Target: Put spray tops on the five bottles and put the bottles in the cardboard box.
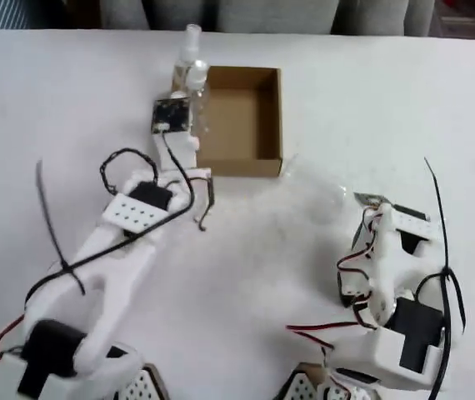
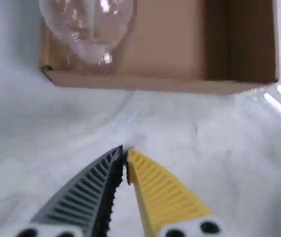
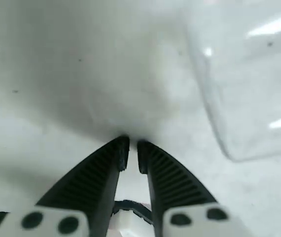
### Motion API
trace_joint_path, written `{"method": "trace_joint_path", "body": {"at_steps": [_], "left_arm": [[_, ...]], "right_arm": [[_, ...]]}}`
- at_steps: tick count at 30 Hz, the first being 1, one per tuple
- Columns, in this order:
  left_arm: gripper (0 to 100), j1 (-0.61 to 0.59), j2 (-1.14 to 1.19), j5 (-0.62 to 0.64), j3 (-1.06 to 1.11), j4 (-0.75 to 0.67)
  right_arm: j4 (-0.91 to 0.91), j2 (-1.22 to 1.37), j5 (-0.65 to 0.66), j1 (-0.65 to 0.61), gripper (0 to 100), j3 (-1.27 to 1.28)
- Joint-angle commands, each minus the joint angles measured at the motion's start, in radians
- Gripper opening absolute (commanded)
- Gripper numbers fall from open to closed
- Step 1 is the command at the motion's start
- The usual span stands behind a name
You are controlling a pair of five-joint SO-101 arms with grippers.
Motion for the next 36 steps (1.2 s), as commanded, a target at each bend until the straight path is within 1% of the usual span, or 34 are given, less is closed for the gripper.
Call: {"method": "trace_joint_path", "body": {"at_steps": [1,4,8,13,17,18,22,24,33,36], "left_arm": [[2,0.008,0.147,0.157,0.0,-0.282],[2,0.001,0.254,0.155,-0.023,-0.373],[2,-0.005,0.298,0.155,-0.083,-0.374],[2,-0.007,0.321,0.161,-0.1,-0.385],[2,-0.015,0.377,0.166,-0.098,-0.479],[2,-0.021,0.394,0.172,-0.098,-0.5],[2,-0.044,0.443,0.282,-0.098,-0.577],[2,-0.056,0.453,0.295,-0.098,-0.598],[2,-0.056,0.453,0.295,-0.086,-0.592],[2,-0.048,0.449,0.292,-0.069,-0.559]], "right_arm": [[-0.036,-0.001,-0.011,-0.03,1.7,0.008],[-0.036,-0.001,-0.003,-0.03,1.7,0.008],[-0.03,-0.002,0.069,-0.03,1.7,0.021],[-0.031,-0.008,0.08,-0.031,1.7,0.031],[-0.031,-0.008,0.081,-0.031,1.7,0.031],[-0.03,-0.01,0.081,-0.031,1.7,0.031],[-0.03,-0.01,0.081,-0.033,1.7,0.031],[-0.03,-0.01,0.081,-0.033,1.7,0.031],[-0.033,-0.01,0.081,-0.033,1.7,0.031],[-0.033,-0.01,0.081,-0.033,1.7,0.031]]}}
